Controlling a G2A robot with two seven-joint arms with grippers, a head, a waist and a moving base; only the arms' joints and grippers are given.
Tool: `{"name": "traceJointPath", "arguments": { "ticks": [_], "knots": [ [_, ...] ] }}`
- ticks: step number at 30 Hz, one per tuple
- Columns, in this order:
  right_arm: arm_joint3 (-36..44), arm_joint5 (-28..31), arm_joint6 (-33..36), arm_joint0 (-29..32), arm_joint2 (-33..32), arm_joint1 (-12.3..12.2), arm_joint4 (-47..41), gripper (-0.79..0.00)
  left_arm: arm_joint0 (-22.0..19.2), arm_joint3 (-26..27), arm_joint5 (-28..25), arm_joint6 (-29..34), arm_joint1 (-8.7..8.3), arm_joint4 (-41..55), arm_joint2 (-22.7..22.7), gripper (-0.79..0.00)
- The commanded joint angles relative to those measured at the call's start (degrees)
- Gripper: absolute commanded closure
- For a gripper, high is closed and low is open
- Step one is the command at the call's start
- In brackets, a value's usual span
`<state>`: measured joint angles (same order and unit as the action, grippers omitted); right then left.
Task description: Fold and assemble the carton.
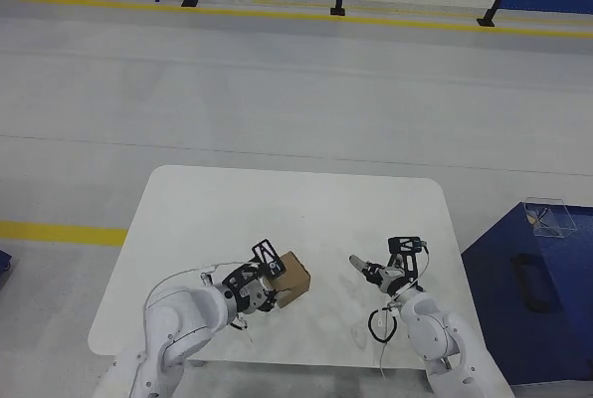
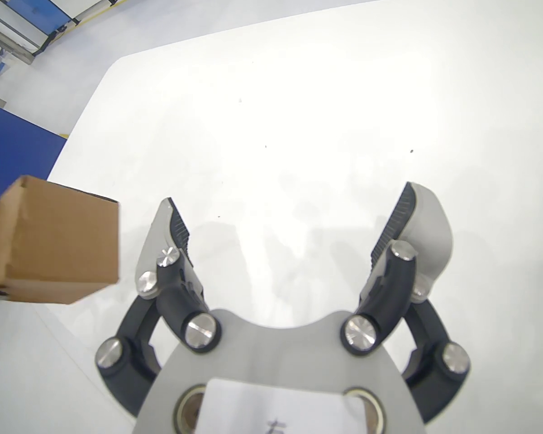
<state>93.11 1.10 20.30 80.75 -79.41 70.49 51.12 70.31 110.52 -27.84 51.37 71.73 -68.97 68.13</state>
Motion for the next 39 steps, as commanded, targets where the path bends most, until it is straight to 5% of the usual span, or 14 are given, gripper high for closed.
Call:
{"name": "traceJointPath", "arguments": {
  "ticks": [1,6,10,16,24,26,34,39],
  "knots": [
    [-0.88,0.78,-0.48,-0.04,-0.38,-0.02,-0.77,-0.785,-2.25,3.62,6.91,12.05,0.18,4.64,0.68,0.0],
    [-2.82,2.78,-1.3,-0.1,-1.02,-0.07,-2.4,-0.785,-14.48,-1.06,23.82,35.72,1.61,7.87,-4.13,0.0],
    [-3.82,3.92,-1.59,-0.01,-1.46,-0.16,-2.76,-0.785,-23.69,-15.67,33.01,36.63,2.82,14.27,-12.52,0.0],
    [-4.5,4.97,-1.74,0.28,-2.07,-0.3,-3.17,-0.785,-38.78,-35.38,39.67,36.63,4.56,29.62,-28.96,0.0],
    [-4.82,5.32,-1.26,0.54,-2.35,-0.42,-3.13,-0.785,-53.67,-52.7,44.12,36.63,8.77,46.43,-49.2,0.0],
    [-4.82,5.32,-1.26,0.54,-2.35,-0.42,-3.13,-0.785,-55.46,-55.38,44.12,36.63,10.03,47.73,-52.63,-0.785],
    [-4.82,5.32,-1.26,0.54,-2.35,-0.42,-3.13,-0.785,-58.78,-60.48,44.34,35.19,13.91,49.35,-54.47,-0.785],
    [-4.82,5.32,-1.26,0.54,-2.35,-0.42,-3.13,-0.785,-60.8,-58.31,45.12,26.62,13.94,45.08,-52.7,-0.785]
  ]
}}
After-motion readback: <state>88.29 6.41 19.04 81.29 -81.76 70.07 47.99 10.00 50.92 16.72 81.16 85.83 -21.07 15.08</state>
